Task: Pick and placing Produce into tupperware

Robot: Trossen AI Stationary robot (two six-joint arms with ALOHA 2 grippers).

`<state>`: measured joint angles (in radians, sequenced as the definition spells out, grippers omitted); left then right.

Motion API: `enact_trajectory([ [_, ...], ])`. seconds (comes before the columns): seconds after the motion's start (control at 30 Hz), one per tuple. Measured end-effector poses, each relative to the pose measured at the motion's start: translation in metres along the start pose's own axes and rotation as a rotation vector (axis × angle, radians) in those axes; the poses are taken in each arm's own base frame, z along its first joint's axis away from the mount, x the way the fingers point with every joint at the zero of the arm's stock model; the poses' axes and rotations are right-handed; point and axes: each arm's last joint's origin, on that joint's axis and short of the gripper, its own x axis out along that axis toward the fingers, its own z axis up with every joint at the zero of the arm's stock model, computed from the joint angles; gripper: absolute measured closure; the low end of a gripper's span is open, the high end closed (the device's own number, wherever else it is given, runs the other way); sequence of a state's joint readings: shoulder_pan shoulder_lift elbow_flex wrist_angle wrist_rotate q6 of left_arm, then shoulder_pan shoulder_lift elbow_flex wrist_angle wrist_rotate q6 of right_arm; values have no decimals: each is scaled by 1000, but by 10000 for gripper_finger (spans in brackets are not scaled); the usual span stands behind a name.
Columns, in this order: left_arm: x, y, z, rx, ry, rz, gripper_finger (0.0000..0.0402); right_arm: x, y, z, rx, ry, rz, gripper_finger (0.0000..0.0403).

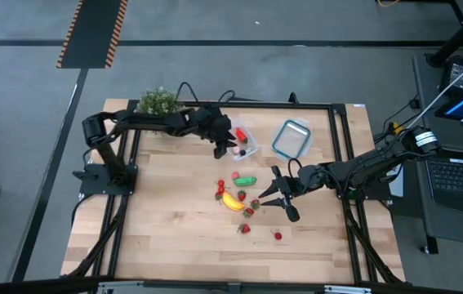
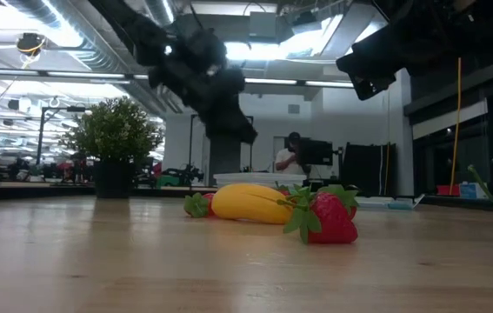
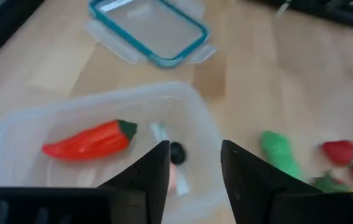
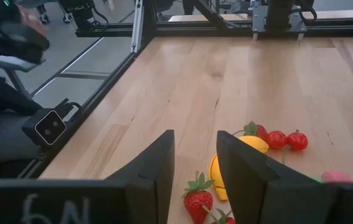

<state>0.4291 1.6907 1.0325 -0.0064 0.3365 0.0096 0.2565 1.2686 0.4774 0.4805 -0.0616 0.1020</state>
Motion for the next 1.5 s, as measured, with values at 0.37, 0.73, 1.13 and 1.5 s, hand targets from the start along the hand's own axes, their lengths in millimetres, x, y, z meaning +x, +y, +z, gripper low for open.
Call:
enact_trajectory([
  [0.37,-50,-83,25,224,-93,-118,291,0,0,0,3,-4,0,281],
  [0.73,-73,-133,-1,287,-259,-104,311,0,0,5,35,-47,3,281],
  [1.13,-108,-138,-69,279,-491,-280,330,-1,1,13,-6,-129,12,281],
  [1.5,-133,-133,-118,271,-523,-335,347,-1,7,17,-43,-185,34,281],
])
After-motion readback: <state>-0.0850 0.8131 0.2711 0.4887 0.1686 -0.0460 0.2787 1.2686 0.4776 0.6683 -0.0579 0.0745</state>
